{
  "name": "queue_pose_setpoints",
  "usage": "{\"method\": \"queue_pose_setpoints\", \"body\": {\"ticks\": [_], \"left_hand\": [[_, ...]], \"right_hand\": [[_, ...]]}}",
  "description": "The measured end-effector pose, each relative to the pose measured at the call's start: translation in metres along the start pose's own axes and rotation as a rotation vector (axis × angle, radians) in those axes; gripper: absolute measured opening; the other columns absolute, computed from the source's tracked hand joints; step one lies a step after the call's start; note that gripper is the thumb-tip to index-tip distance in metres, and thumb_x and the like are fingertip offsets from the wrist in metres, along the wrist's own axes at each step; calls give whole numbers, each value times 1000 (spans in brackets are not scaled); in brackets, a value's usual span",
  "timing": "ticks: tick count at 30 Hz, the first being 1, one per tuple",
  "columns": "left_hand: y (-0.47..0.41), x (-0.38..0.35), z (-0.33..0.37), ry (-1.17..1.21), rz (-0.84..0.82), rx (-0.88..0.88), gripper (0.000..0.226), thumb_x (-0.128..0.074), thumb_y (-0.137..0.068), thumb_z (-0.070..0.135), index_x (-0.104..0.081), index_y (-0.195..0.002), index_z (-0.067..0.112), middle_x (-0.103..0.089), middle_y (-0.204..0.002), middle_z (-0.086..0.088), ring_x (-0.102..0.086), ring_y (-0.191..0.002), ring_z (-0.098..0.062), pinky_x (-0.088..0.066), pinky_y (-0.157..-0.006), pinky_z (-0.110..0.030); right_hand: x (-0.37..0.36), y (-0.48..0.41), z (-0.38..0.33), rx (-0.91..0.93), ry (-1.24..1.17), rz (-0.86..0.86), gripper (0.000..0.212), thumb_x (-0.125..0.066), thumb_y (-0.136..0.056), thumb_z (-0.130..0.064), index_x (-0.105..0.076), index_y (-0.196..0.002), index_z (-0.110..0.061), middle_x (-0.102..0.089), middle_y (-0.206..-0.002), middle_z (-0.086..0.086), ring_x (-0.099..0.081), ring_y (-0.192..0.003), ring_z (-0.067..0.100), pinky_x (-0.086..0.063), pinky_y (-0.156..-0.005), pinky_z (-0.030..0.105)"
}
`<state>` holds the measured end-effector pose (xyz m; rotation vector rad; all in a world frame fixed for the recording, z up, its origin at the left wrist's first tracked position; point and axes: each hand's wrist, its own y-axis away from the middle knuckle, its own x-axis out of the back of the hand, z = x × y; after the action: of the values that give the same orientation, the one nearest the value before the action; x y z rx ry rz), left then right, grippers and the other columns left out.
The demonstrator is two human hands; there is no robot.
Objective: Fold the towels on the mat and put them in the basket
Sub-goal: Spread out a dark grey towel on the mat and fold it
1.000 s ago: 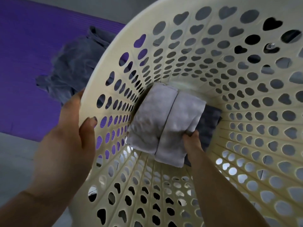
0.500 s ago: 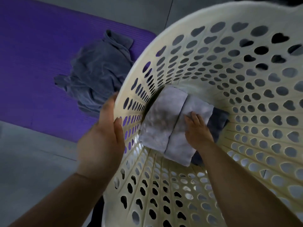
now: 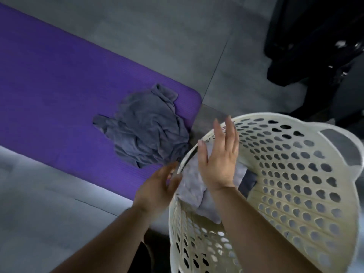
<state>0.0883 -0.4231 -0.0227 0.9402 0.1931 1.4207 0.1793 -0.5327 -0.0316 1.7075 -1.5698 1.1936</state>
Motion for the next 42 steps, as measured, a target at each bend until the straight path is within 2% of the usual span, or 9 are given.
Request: {"method": "queue_pose_setpoints", "body": {"ticks": [6, 17, 21, 26, 30, 34, 36, 40, 42], "left_hand": [[-16, 59, -60, -226, 79, 196, 37, -45, -94, 20, -49, -130, 16, -54, -132, -3, -51, -120, -19, -36, -97, -26], [-162, 30, -98, -666, 77, 64, 78, -52, -89, 34, 2, -146, 31, 2, -156, 3, -28, -134, -26, -34, -101, -36], [-202, 22, -102, -768, 128, 36, 49, -45, -93, 23, -32, -140, 20, -29, -145, -4, -39, -125, -28, -39, -96, -38], [-153, 68, -76, -403, 268, 22, 32, -52, -86, 27, -63, -110, 8, -61, -114, -17, -56, -106, -35, -42, -82, -37], [-81, 143, -26, -291, 360, 63, 33, -53, -88, 28, -65, -104, 3, -65, -98, -23, -59, -95, -37, -43, -78, -39], [-4, 214, 54, 146, 398, 0, 24, -58, -88, 17, -60, -66, 7, -57, -48, 2, -49, -44, -3, -44, -54, -20], [41, 246, 98, 230, 390, -29, 30, -55, -89, 18, -56, -61, 12, -49, -44, 8, -44, -39, 0, -36, -45, -9], [129, 295, 173, 270, 376, -135, 38, -54, -91, 32, -51, -59, 11, -48, -45, 9, -43, -44, 0, -35, -48, -15], [172, 307, 203, 321, 355, -182, 34, -50, -93, 28, -59, -66, 10, -59, -48, 9, -52, -47, 3, -40, -49, -10]], "right_hand": [[-27, -20, -12, 185, 213, -147, 37, -40, -76, -26, -74, -75, -13, -72, -95, 4, -62, -106, 30, -8, -110, 36], [-61, -22, -6, 218, -15, 60, 30, -43, -75, -19, -73, -78, -13, -69, -99, 4, -47, -107, 21, -10, -112, 40], [-69, -23, -5, 231, -62, 100, 30, -42, -76, -19, -71, -76, -13, -69, -98, 2, -48, -105, 19, -10, -111, 40], [-52, -21, 4, 251, 51, -24, 30, -43, -78, -20, -71, -76, -11, -69, -96, 5, -45, -104, 18, -8, -112, 36], [-14, -24, -7, 177, 140, -381, 48, -47, -74, -43, -69, -102, -11, -69, -103, 4, -51, -108, 19, -6, -112, 31], [47, -37, -58, -23, 70, -571, 71, -60, -57, -44, -61, -116, -4, -66, -106, 16, -63, -96, 39, -44, -88, 48], [84, -48, -98, -56, -20, -629, 78, -53, -56, -52, -55, -120, -6, -66, -107, 18, -66, -91, 39, -51, -76, 47], [174, -88, -193, 3, -286, -497, 98, -51, -60, -56, -19, -145, -19, -31, -146, 1, -31, -135, 18, -19, -108, 23], [223, -108, -230, 57, -454, -542, 81, -64, -74, -37, -18, -141, -32, -29, -135, -16, -25, -126, 1, -16, -108, 18]]}}
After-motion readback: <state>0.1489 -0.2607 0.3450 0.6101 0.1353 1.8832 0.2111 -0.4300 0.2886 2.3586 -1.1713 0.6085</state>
